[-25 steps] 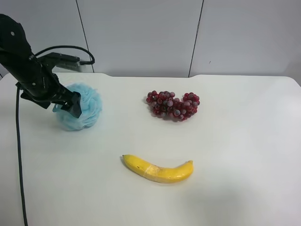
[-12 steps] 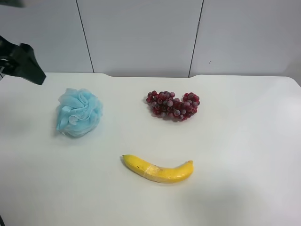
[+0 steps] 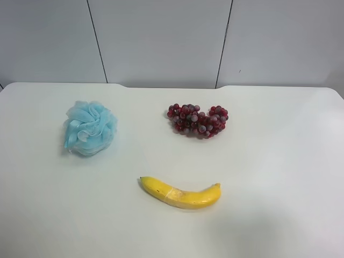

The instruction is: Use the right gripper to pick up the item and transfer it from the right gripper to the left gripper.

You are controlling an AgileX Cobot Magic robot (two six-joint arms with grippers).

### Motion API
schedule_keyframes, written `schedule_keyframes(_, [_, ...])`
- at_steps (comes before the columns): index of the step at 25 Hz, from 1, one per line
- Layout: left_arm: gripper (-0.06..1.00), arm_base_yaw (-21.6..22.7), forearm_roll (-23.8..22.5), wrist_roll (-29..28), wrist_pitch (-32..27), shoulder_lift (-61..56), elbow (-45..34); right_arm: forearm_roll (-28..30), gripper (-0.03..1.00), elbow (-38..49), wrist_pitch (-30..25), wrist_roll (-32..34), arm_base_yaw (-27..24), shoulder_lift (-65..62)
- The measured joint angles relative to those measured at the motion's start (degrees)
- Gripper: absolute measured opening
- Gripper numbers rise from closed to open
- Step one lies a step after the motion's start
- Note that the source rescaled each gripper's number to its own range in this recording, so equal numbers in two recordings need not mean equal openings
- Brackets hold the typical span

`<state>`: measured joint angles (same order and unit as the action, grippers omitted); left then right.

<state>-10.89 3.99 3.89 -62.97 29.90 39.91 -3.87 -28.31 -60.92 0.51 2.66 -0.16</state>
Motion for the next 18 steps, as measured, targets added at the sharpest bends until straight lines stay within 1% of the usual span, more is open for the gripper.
schedule_keyframes(4, [1.0,0.0,0.0,-0.19,-0.01,-12.58,-6.67,0.0,1.0,0.0,0.0,0.0,0.0,0.0])
schedule_keyframes(8, [1.0,0.0,-0.02,-0.25,0.19,-22.26,-9.14,0.0,1.0,0.0,0.0,0.0,0.0,0.0])
schedule_keyframes(12, [1.0,0.0,-0.13,-0.45,0.19,-28.0,-9.24,0.0,1.0,0.0,0.0,0.0,0.0,0.0])
schedule_keyframes(18, [1.0,0.0,-1.84,-2.01,2.0,-30.0,-10.91,0.0,1.0,0.0,0.0,0.0,0.0,0.0])
